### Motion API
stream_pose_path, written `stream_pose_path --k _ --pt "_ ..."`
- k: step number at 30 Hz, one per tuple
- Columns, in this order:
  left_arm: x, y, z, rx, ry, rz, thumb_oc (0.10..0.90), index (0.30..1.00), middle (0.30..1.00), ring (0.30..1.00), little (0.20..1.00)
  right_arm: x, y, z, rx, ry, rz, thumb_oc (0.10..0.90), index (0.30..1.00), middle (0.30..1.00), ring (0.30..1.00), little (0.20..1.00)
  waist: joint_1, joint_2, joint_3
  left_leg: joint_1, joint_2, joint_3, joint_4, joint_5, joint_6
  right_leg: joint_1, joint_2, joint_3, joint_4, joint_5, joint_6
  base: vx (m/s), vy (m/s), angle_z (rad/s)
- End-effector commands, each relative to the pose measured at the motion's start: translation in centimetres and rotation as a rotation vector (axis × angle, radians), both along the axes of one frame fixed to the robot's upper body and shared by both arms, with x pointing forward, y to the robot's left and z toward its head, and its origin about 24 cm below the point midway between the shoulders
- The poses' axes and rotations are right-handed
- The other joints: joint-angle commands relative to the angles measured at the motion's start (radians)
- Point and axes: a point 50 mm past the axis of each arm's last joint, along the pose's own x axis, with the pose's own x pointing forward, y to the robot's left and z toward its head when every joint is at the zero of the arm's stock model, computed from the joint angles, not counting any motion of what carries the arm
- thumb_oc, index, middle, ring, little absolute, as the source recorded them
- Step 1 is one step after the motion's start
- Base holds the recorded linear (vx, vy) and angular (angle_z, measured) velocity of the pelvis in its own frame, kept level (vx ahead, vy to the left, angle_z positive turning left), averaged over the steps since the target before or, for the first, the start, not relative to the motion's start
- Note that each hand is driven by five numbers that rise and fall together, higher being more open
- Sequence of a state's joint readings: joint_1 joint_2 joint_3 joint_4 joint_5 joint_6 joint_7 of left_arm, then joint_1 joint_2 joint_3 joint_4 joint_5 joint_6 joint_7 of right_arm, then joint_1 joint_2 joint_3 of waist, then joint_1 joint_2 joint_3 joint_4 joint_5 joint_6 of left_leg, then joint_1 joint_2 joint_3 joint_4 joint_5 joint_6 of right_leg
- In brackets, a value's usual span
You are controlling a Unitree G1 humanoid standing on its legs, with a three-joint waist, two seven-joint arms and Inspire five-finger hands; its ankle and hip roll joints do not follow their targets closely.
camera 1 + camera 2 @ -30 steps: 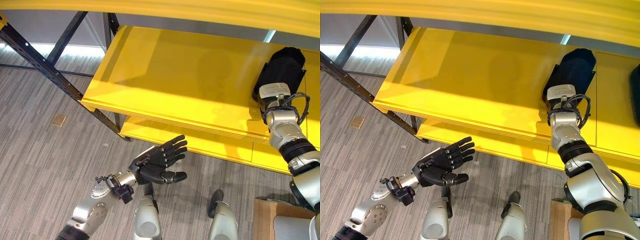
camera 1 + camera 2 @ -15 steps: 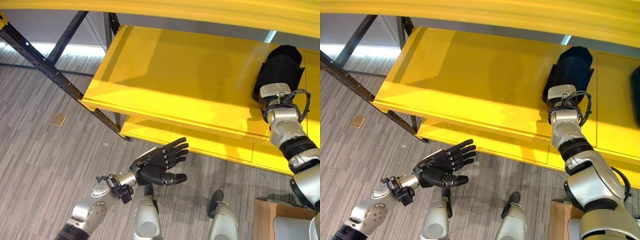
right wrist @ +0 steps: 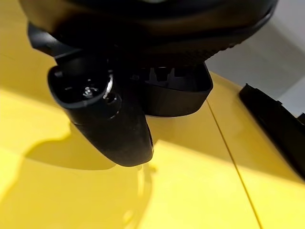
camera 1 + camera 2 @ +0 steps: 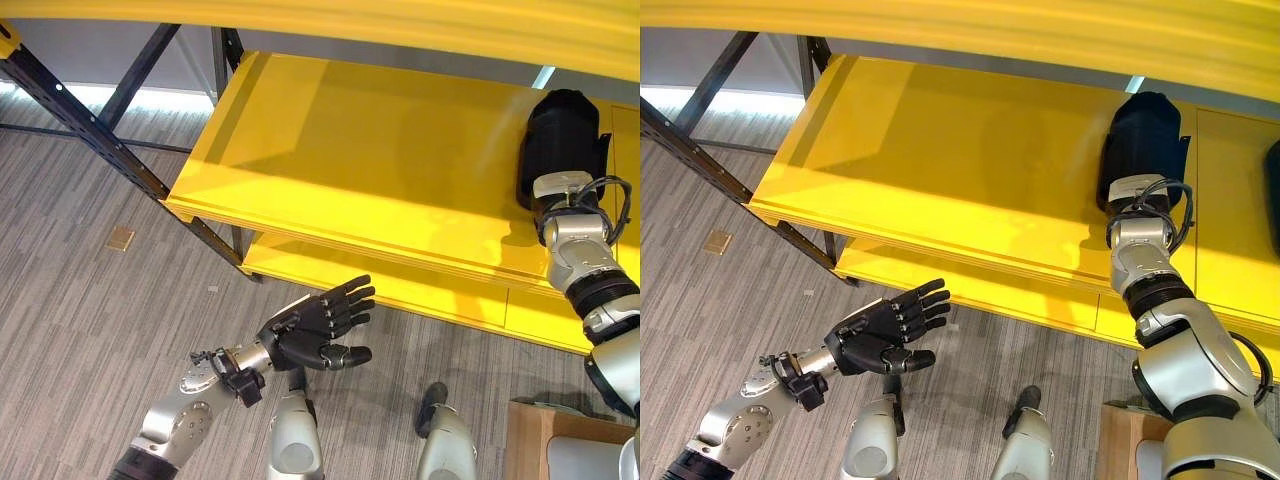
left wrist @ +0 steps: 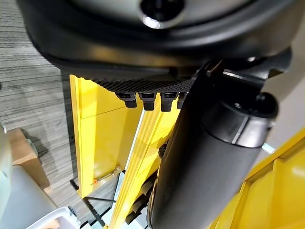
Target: Move parts from the plastic box to the shelf.
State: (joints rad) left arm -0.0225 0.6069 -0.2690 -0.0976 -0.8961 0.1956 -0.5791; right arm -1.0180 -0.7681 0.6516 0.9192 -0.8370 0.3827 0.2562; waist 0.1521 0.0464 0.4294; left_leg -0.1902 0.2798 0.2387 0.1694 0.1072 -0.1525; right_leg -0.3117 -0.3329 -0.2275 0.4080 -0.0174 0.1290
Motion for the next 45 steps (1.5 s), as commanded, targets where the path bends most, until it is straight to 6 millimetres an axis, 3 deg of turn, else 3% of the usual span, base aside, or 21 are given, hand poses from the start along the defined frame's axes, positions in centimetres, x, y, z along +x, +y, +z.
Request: stream_pose_path --k 1,11,23,32,38,45 --pt "0.2 -0.8 4.6 -0.122 -0.233 -0.062 0.900 1.000 1.000 1.000 1.000 -3.2 -4.5 -4.7 0.079 0.195 -0.225 0.900 1.000 1.000 1.000 1.000 -0.003 0.018 0.036 0.016 0.046 -0.023 0.055 -0.076 0.034 0.005 0.014 0.010 0.094 -0.084 -0.013 0.00 0.000 0.00" --pt "0.1 -0.5 5.0 -0.122 -0.245 -0.046 0.900 1.000 1.000 1.000 1.000 -3.4 -4.1 -5.7 0.189 0.218 -0.185 0.900 1.000 1.000 1.000 1.000 -0.017 0.016 0.040 0.020 0.044 -0.019 0.059 -0.078 0.035 0.009 0.018 0.018 0.092 -0.086 -0.016 0.00 0.000 0.00" --pt "-0.1 -0.1 4.9 -0.113 -0.237 -0.018 0.900 1.000 1.000 1.000 1.000 -3.0 -0.5 -5.5 0.325 0.223 -0.026 0.900 1.000 1.000 1.000 1.000 -0.042 -0.001 0.035 0.033 0.051 -0.007 0.060 -0.082 0.035 0.019 0.028 0.029 0.088 -0.090 -0.018 0.01 0.004 -0.01" --pt "-0.3 0.3 4.9 -0.111 -0.230 0.014 0.900 1.000 1.000 1.000 1.000 -3.4 1.0 -4.6 0.414 0.222 0.047 0.900 1.000 1.000 1.000 1.000 -0.056 -0.015 0.033 0.040 0.055 -0.002 0.068 -0.089 0.035 0.031 0.035 0.033 0.081 -0.090 -0.018 0.01 0.000 -0.02" --pt "-0.3 0.3 4.8 -0.113 -0.226 0.028 0.900 1.000 1.000 1.000 1.000 -3.9 1.7 -4.7 0.419 0.223 0.064 0.900 1.000 1.000 1.000 1.000 -0.065 -0.022 0.031 0.043 0.057 0.001 0.073 -0.093 0.035 0.033 0.041 0.039 0.082 -0.093 -0.017 0.02 -0.004 -0.05" --pt "-0.2 0.3 4.6 -0.090 -0.233 0.034 0.900 1.000 1.000 1.000 1.000 -3.3 1.7 -3.1 0.308 0.023 0.124 0.900 1.000 1.000 1.000 1.000 -0.067 -0.020 0.032 0.038 0.057 -0.003 0.084 -0.099 0.037 0.036 0.045 0.045 0.077 -0.091 -0.017 0.01 0.000 -0.01"
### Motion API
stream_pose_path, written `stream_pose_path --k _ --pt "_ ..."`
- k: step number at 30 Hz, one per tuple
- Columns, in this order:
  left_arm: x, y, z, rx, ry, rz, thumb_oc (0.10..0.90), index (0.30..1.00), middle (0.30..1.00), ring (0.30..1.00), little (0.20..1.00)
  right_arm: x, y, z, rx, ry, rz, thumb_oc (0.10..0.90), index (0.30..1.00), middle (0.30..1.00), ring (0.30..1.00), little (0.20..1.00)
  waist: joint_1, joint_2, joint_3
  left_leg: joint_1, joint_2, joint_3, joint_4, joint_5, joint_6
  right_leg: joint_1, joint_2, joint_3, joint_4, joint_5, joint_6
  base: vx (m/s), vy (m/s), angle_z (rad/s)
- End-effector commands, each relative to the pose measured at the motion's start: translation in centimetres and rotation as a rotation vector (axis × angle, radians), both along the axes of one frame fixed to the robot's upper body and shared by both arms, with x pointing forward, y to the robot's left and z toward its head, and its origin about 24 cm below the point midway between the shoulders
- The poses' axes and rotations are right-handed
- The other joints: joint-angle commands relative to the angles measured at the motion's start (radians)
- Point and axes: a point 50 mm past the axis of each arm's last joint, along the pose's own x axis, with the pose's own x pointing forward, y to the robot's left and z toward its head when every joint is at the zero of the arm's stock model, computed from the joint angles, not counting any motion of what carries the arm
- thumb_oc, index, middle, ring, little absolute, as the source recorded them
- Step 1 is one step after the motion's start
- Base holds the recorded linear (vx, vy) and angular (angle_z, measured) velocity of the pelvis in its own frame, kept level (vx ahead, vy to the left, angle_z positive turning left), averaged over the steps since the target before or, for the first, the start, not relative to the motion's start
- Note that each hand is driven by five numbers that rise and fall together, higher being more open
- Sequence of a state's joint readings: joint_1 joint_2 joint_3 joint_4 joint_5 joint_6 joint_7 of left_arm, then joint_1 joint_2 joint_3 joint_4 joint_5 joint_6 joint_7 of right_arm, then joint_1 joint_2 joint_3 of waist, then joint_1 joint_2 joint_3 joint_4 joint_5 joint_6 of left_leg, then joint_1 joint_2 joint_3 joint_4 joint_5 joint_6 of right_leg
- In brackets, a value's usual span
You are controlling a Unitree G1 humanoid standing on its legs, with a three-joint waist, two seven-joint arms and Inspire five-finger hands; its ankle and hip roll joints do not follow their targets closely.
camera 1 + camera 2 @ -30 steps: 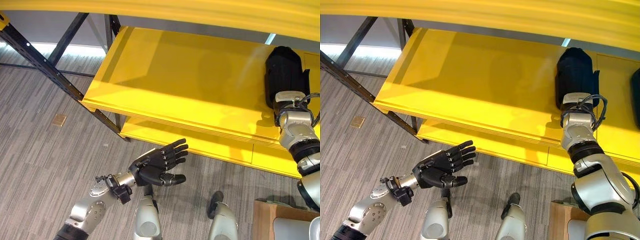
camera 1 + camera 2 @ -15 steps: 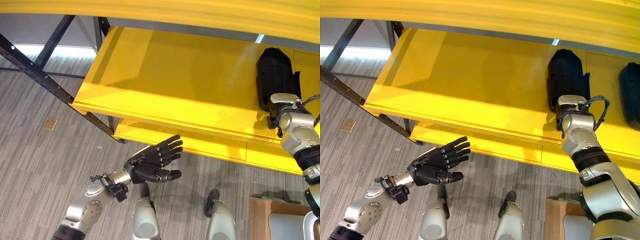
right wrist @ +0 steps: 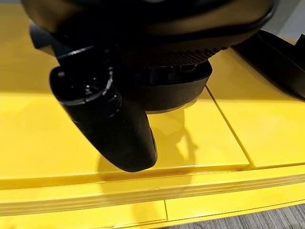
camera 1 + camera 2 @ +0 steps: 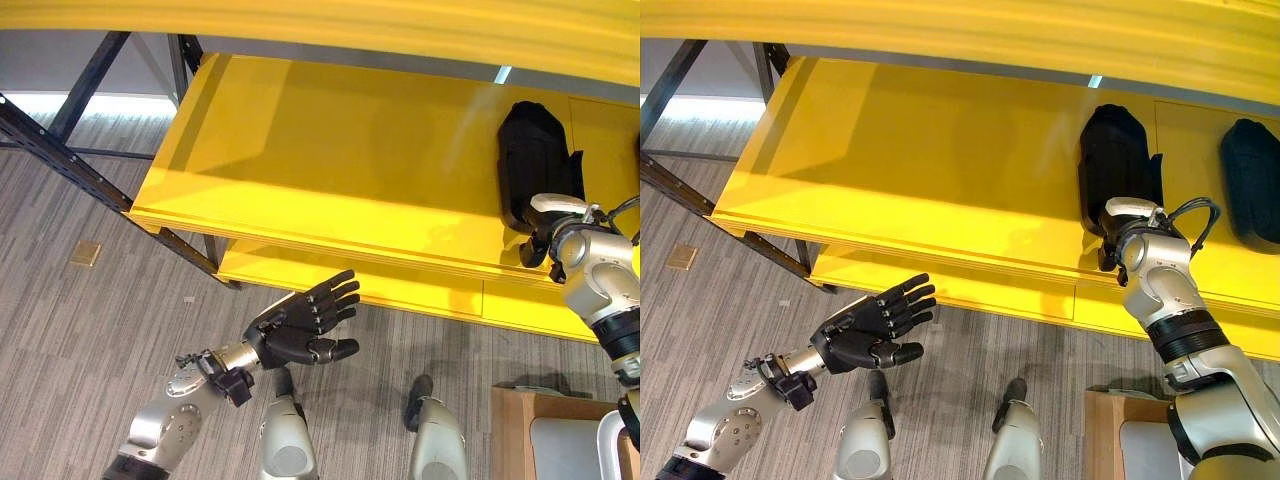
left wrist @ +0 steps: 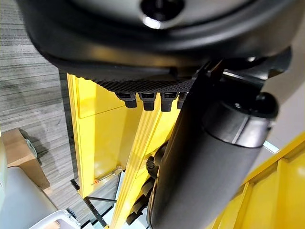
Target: Move parts from the plastic box to the shelf.
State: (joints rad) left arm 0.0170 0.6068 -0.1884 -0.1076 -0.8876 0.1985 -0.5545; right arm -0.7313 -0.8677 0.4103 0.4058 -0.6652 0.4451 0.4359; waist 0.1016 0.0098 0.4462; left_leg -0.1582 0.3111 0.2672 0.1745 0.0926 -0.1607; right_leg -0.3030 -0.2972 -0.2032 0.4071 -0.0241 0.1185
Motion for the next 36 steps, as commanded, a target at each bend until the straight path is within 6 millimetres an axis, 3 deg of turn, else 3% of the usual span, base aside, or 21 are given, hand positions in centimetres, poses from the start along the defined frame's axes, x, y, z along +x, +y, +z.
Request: stream_pose_path --k 1,5,9,16,29,36 --pt "0.0 -1.4 4.4 -0.097 -0.230 -0.056 0.900 1.000 1.000 1.000 1.000 0.2 0.4 -1.5 -0.039 -0.079 0.032 0.900 1.000 1.000 1.000 1.000 -0.018 0.020 0.016 0.001 0.024 -0.033 0.085 -0.088 0.047 0.023 0.009 0.025 0.081 -0.084 -0.006 0.00 0.000 0.00" --pt "0.2 -1.5 4.5 -0.106 -0.229 -0.047 0.900 1.000 1.000 1.000 1.000 0.5 0.0 0.2 -0.073 -0.242 0.021 0.900 1.000 1.000 1.000 1.000 -0.019 0.028 0.019 -0.008 0.020 -0.039 0.098 -0.098 0.049 0.019 0.008 0.031 0.083 -0.085 -0.004 0.00 0.017 -0.01" --pt "0.3 -1.5 4.6 -0.116 -0.228 -0.044 0.900 1.000 1.000 1.000 1.000 0.4 -0.8 0.3 -0.066 -0.289 -0.002 0.900 1.000 1.000 1.000 1.000 -0.018 0.037 0.022 -0.016 0.017 -0.042 0.100 -0.100 0.049 0.013 0.004 0.029 0.083 -0.084 -0.001 0.00 0.000 0.00" --pt "0.2 -1.5 4.7 -0.121 -0.226 -0.059 0.900 1.000 1.000 1.000 1.000 0.7 -1.7 1.1 -0.199 -0.350 -0.007 0.900 1.000 1.000 1.000 1.000 -0.009 0.051 0.022 -0.013 0.018 -0.041 0.090 -0.096 0.045 0.013 -0.007 0.020 0.075 -0.077 0.004 0.00 0.000 0.00" --pt "0.4 -1.5 4.7 -0.122 -0.239 -0.052 0.900 1.000 1.000 1.000 1.000 1.2 -1.3 3.6 -0.401 -0.496 0.049 0.900 1.000 1.000 1.000 1.000 0.000 0.061 0.019 -0.010 0.016 -0.037 0.085 -0.094 0.043 0.010 -0.023 0.014 0.077 -0.074 0.010 0.00 0.002 -0.02" --pt "0.4 -1.4 4.8 -0.135 -0.234 -0.062 0.900 1.000 1.000 1.000 1.000 1.1 -1.3 3.8 -0.448 -0.526 0.057 0.900 1.000 1.000 1.000 1.000 0.003 0.066 0.011 -0.010 0.018 -0.038 0.082 -0.093 0.044 0.009 -0.022 0.015 0.067 -0.067 0.010 0.00 0.000 0.00"
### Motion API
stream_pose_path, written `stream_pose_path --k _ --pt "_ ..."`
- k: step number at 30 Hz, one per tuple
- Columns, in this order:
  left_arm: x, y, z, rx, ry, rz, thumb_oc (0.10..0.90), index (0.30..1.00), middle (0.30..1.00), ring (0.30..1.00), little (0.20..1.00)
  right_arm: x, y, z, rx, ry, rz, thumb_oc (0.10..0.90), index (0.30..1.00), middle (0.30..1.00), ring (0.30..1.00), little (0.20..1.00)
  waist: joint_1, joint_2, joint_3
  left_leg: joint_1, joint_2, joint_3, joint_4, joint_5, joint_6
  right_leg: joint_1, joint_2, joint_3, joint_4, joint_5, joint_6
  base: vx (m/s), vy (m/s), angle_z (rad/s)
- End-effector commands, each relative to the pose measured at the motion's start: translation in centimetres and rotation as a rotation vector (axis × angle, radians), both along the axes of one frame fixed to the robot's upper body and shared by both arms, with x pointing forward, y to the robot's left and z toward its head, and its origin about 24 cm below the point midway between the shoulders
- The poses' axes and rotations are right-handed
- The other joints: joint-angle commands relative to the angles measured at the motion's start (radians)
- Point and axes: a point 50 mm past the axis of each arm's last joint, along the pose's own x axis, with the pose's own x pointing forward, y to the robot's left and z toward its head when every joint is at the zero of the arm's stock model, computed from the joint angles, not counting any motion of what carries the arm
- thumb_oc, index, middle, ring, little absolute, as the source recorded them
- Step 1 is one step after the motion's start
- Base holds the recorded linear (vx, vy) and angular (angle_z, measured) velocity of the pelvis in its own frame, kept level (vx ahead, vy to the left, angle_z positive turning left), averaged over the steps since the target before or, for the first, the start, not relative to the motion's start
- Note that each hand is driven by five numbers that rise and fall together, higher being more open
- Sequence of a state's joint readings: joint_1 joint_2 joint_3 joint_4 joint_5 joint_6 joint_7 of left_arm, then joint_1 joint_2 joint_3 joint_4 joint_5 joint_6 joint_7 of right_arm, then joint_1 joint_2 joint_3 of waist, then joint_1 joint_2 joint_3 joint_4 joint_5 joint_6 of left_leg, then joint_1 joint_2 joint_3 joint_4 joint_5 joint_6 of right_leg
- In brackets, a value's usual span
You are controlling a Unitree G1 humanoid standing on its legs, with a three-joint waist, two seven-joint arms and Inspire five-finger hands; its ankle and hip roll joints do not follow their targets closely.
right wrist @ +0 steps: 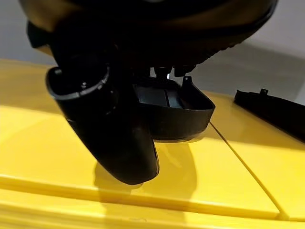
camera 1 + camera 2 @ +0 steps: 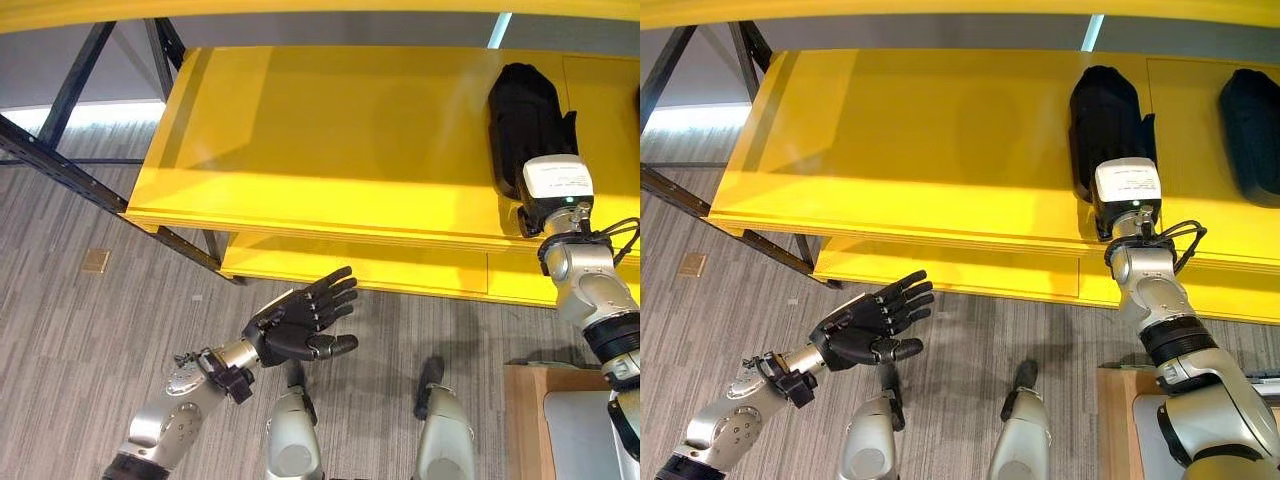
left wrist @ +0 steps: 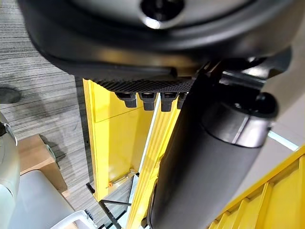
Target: Move parts from the plastic box to the shelf.
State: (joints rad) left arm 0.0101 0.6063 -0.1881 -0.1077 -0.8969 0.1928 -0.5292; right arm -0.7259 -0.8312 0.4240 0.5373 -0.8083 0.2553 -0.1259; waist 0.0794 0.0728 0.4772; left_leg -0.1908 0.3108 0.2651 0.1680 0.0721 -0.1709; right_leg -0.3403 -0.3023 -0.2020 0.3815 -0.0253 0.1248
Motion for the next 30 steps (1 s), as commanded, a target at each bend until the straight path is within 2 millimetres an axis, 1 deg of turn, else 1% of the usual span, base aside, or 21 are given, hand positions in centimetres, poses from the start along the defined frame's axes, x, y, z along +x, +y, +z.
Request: stream_pose_path --k 1,9,13,18,27,30 --pt "0.1 -1.5 4.5 -0.129 -0.231 -0.088 0.900 1.000 1.000 1.000 1.000 0.4 -1.8 3.5 -0.137 -0.122 -0.107 0.900 1.000 1.000 1.000 1.000 0.025 0.002 -0.017 0.025 0.016 -0.038 0.092 -0.077 0.054 0.049 -0.020 0.014 0.098 -0.072 0.005 0.00 0.000 0.00" --pt "0.1 -1.8 4.4 -0.128 -0.230 -0.103 0.900 1.000 1.000 1.000 1.000 0.5 -1.6 3.9 -0.148 -0.186 -0.082 0.900 1.000 1.000 1.000 1.000 0.026 0.003 -0.015 0.024 0.012 -0.038 0.089 -0.075 0.055 0.042 -0.022 0.014 0.105 -0.072 0.006 0.00 0.000 0.00" --pt "0.2 -1.9 4.3 -0.124 -0.221 -0.099 0.900 1.000 1.000 1.000 1.000 0.6 -1.3 4.5 -0.166 -0.211 -0.069 0.900 1.000 1.000 1.000 1.000 0.029 0.005 -0.018 0.021 0.014 -0.040 0.084 -0.070 0.054 0.040 -0.016 0.016 0.099 -0.068 0.004 0.00 0.000 0.00" --pt "0.6 -1.4 4.3 -0.130 -0.208 -0.022 0.900 1.000 1.000 1.000 1.000 0.5 -0.6 5.6 -0.240 -0.276 0.000 0.900 1.000 1.000 1.000 1.000 0.032 0.006 -0.020 0.020 0.010 -0.044 0.084 -0.069 0.053 0.041 -0.020 0.011 0.101 -0.070 0.006 0.00 0.000 0.00" --pt "0.4 -1.3 3.9 -0.102 -0.205 -0.045 0.900 1.000 1.000 1.000 1.000 0.3 -0.7 6.0 -0.227 -0.295 -0.006 0.900 1.000 1.000 1.000 1.000 0.037 0.000 -0.022 0.017 0.011 -0.050 0.082 -0.069 0.054 0.038 -0.016 0.012 0.102 -0.072 0.008 0.00 -0.015 0.02" --pt "0.4 -1.4 3.9 -0.101 -0.203 -0.050 0.900 1.000 1.000 1.000 1.000 0.3 -0.9 5.8 -0.220 -0.298 -0.010 0.900 1.000 1.000 1.000 1.000 0.039 -0.001 -0.022 0.016 0.012 -0.053 0.083 -0.068 0.054 0.042 -0.016 0.010 0.103 -0.074 0.007 0.00 0.000 0.00"
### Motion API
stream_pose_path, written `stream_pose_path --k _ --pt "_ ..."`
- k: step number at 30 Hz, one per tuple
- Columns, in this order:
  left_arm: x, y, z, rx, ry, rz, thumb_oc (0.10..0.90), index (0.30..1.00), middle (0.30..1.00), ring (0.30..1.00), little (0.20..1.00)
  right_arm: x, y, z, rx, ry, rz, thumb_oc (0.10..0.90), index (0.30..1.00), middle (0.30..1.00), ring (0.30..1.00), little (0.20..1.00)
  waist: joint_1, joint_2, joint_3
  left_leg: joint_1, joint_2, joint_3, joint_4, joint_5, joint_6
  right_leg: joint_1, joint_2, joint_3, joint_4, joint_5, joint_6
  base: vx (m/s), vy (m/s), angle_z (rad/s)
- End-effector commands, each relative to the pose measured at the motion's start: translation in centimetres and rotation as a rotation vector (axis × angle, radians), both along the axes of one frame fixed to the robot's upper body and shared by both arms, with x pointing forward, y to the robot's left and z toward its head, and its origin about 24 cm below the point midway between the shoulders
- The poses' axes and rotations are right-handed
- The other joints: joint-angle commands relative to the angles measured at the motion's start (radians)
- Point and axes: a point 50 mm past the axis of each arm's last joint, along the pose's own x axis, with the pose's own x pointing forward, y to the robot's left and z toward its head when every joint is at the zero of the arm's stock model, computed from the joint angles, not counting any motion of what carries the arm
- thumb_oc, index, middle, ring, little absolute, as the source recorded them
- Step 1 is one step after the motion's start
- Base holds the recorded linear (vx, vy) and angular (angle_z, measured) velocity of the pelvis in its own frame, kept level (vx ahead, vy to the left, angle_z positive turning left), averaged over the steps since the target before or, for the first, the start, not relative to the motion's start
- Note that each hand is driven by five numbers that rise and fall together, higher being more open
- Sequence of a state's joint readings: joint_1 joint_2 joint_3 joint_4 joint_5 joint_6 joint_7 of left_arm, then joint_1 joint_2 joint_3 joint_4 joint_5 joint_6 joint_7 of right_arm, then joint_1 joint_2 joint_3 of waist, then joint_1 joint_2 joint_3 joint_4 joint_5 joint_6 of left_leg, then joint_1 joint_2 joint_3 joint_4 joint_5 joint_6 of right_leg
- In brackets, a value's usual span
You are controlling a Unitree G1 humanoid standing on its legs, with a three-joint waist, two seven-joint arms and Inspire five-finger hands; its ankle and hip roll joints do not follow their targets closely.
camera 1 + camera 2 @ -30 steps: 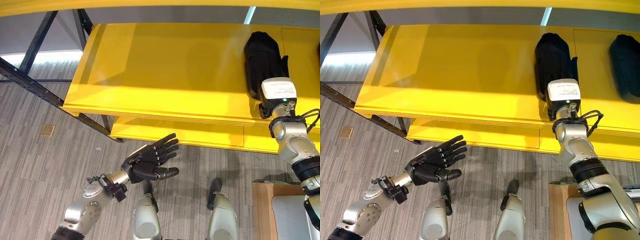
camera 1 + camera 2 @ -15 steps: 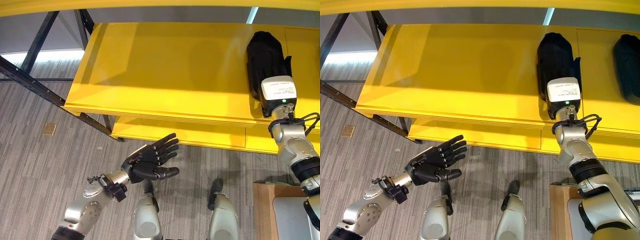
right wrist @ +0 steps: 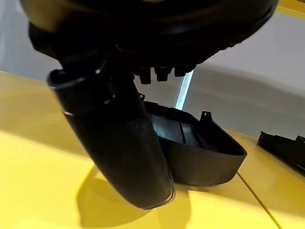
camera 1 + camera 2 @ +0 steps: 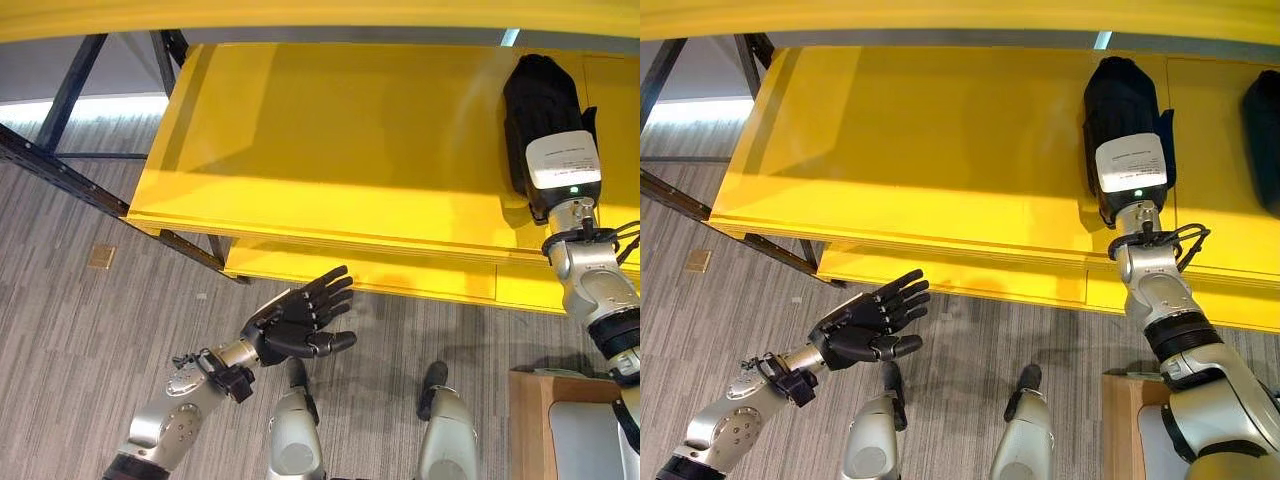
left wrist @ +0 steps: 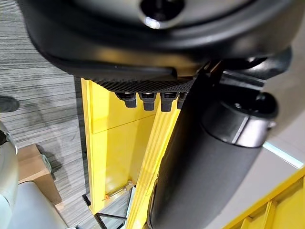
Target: Move parts from the plastic box to the shelf.
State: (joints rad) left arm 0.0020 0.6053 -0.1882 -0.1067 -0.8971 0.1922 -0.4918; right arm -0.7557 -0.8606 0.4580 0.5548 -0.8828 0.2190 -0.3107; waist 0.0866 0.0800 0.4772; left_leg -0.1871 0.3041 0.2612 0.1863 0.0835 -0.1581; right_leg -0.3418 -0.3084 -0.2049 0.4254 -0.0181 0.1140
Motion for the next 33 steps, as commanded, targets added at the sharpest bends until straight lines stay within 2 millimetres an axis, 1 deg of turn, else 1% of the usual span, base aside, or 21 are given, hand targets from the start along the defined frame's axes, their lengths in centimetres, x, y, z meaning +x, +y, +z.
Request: stream_pose_path --k 1,9,15,20,22,25,27,30,33 --pt "0.2 -1.5 3.8 -0.112 -0.206 -0.088 0.900 1.000 1.000 1.000 1.000 0.4 -1.2 4.3 -0.053 -0.137 -0.074 0.900 1.000 1.000 1.000 1.000 0.033 -0.009 -0.022 0.012 0.018 -0.050 0.065 -0.079 0.042 0.044 -0.009 0.012 0.058 -0.081 0.018 0.00 0.000 0.00" --pt "0.1 -1.9 3.7 -0.121 -0.203 -0.104 0.900 1.000 1.000 1.000 1.000 0.5 -1.2 4.1 -0.046 -0.139 -0.067 0.900 1.000 1.000 1.000 1.000 0.034 -0.008 -0.019 0.017 0.016 -0.051 0.063 -0.080 0.041 0.053 -0.008 0.008 0.051 -0.080 0.016 0.00 0.000 0.00" --pt "0.0 -1.7 3.9 -0.130 -0.211 -0.104 0.900 1.000 1.000 1.000 1.000 0.5 -0.2 3.7 -0.038 -0.077 -0.026 0.900 1.000 1.000 1.000 1.000 0.026 -0.009 -0.016 0.013 0.015 -0.049 0.066 -0.082 0.041 0.048 -0.007 0.013 0.054 -0.082 0.016 0.00 0.000 0.00" --pt "-0.3 -1.9 4.0 -0.135 -0.217 -0.174 0.900 1.000 1.000 1.000 1.000 0.3 0.4 2.9 -0.041 -0.022 -0.004 0.900 1.000 1.000 1.000 1.000 0.016 -0.011 -0.010 0.011 0.016 -0.043 0.068 -0.082 0.042 0.043 -0.006 0.019 0.055 -0.082 0.015 0.00 0.000 0.00" --pt "-0.4 -2.0 4.3 -0.159 -0.221 -0.176 0.900 1.000 1.000 1.000 1.000 0.2 1.1 2.6 -0.042 -0.002 0.036 0.900 1.000 1.000 1.000 1.000 0.011 -0.011 -0.006 0.011 0.015 -0.042 0.069 -0.083 0.044 0.039 -0.004 0.024 0.057 -0.083 0.015 0.00 0.000 0.00" --pt "-0.3 -2.0 4.4 -0.127 -0.212 -0.165 0.900 1.000 1.000 1.000 1.000 0.1 2.3 2.4 -0.033 0.000 0.085 0.900 1.000 1.000 1.000 1.000 0.005 -0.012 -0.003 0.011 0.015 -0.038 0.069 -0.084 0.045 0.038 -0.003 0.027 0.056 -0.082 0.016 0.00 0.000 -0.01" --pt "-0.3 -2.1 4.5 -0.131 -0.215 -0.173 0.900 1.000 1.000 1.000 1.000 -0.1 3.3 2.5 -0.033 -0.023 0.133 0.900 1.000 1.000 1.000 1.000 0.000 -0.014 -0.001 0.011 0.016 -0.035 0.070 -0.084 0.045 0.037 -0.002 0.029 0.054 -0.081 0.016 -0.01 0.000 -0.03" --pt "-0.4 -1.8 4.7 -0.142 -0.225 -0.144 0.900 1.000 1.000 1.000 1.000 -0.4 4.3 2.9 -0.032 -0.053 0.186 0.900 1.000 1.000 1.000 1.000 -0.003 -0.012 0.001 0.012 0.017 -0.033 0.071 -0.086 0.047 0.036 0.000 0.033 0.055 -0.083 0.015 0.00 0.000 0.00" --pt "-0.3 -1.6 4.7 -0.144 -0.224 -0.119 0.900 1.000 1.000 1.000 1.000 -0.7 4.9 2.9 -0.029 -0.075 0.218 0.900 1.000 1.000 1.000 1.000 -0.005 -0.013 0.000 0.014 0.015 -0.032 0.070 -0.087 0.047 0.038 -0.001 0.033 0.054 -0.083 0.016 0.00 0.000 0.00"
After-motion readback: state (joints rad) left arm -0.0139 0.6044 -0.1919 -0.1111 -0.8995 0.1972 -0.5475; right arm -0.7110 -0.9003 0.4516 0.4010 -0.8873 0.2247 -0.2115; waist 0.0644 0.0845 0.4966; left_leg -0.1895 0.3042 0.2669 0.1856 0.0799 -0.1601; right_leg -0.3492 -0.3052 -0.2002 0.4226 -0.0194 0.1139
